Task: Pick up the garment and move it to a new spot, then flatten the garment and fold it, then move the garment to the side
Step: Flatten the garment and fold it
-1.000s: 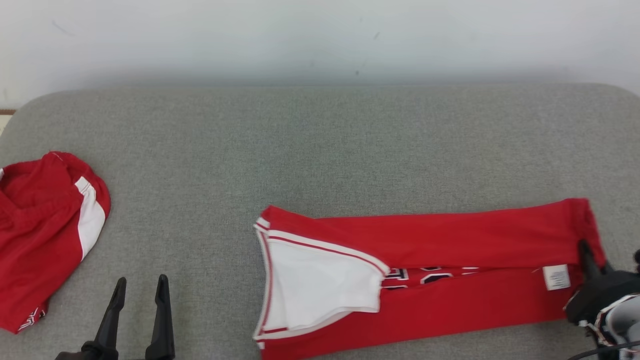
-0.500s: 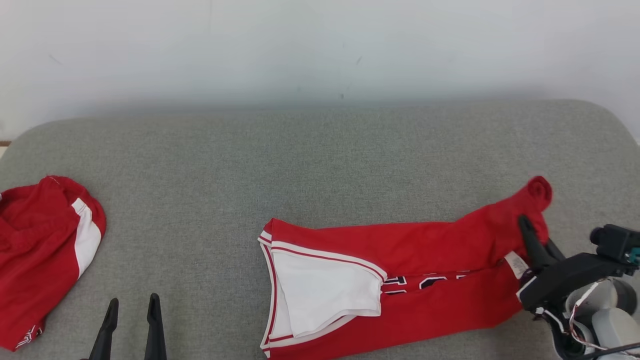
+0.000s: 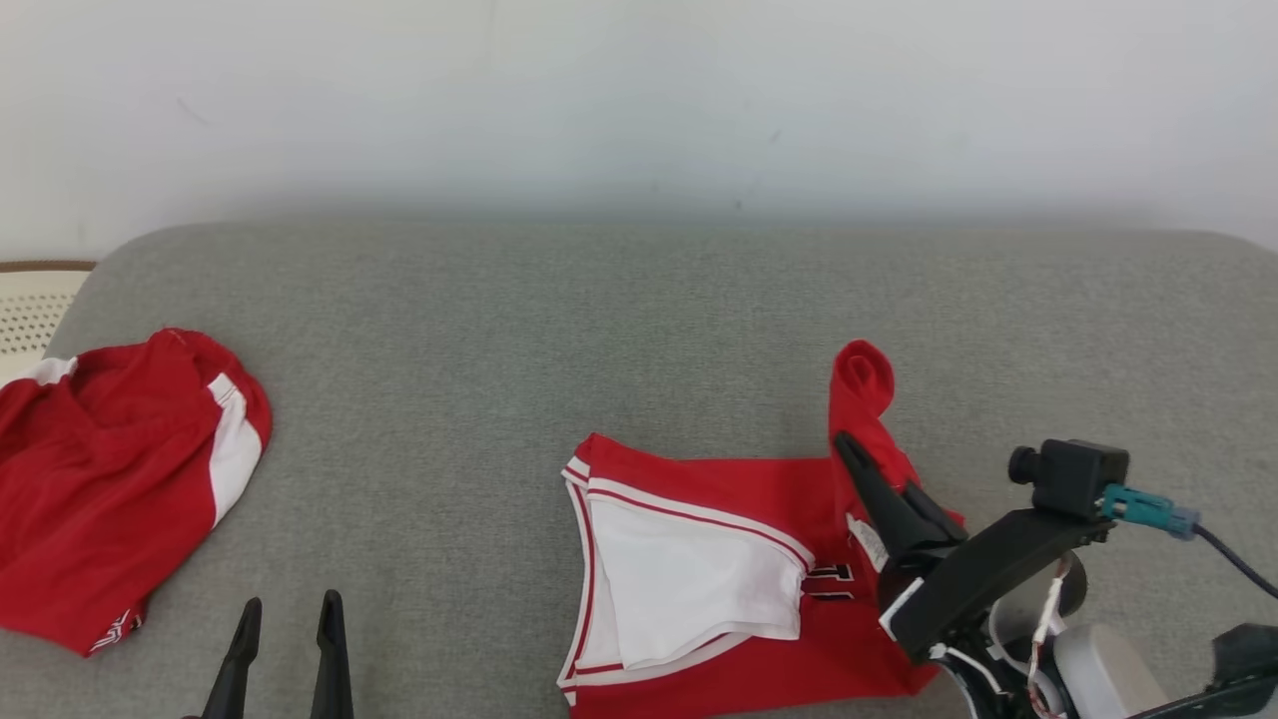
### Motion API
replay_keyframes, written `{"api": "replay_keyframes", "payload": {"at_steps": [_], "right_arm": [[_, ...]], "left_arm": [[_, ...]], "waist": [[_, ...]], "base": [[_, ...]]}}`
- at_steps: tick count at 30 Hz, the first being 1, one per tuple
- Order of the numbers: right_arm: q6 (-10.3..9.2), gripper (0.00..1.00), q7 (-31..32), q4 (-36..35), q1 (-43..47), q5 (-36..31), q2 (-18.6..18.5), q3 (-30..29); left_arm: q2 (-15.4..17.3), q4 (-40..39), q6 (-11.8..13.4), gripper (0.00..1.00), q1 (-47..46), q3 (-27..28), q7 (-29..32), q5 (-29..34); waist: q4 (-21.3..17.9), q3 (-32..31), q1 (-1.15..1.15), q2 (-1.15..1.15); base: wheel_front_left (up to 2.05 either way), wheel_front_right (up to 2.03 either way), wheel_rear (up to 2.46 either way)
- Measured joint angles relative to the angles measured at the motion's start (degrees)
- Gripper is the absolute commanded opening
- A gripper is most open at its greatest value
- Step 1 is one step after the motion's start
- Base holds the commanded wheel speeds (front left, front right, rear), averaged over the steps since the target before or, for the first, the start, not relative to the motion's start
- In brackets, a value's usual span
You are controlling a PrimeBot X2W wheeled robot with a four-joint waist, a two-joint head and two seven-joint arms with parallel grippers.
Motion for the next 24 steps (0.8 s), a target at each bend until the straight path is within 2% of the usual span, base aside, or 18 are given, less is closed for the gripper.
{"api": "replay_keyframes", "payload": {"at_steps": [6,12,24], "right_arm": [[0.0,0.0,-0.6,1.9,-0.6,-1.8,3.7,3.1],[0.0,0.0,-2.8,6.9,-2.7,-3.9,5.6,4.3],[0.0,0.0,-6.5,17.6,-6.2,-5.1,7.4,5.8]], "left_arm": [[0.0,0.9,0.0,1.0,-0.3,-1.5,0.0,-0.4],[0.0,1.9,0.3,1.0,-1.2,-3.8,0.0,-0.9],[0.0,3.9,0.6,1.0,-3.0,-6.4,0.0,-1.9]], "waist": [[2.8,0.1,0.0,0.0],[5.8,0.4,0.0,0.0],[10.2,1.9,0.01,0.01]], "base": [[0.0,0.0,0.0],[0.0,0.0,0.0],[0.0,0.0,0.0]]}}
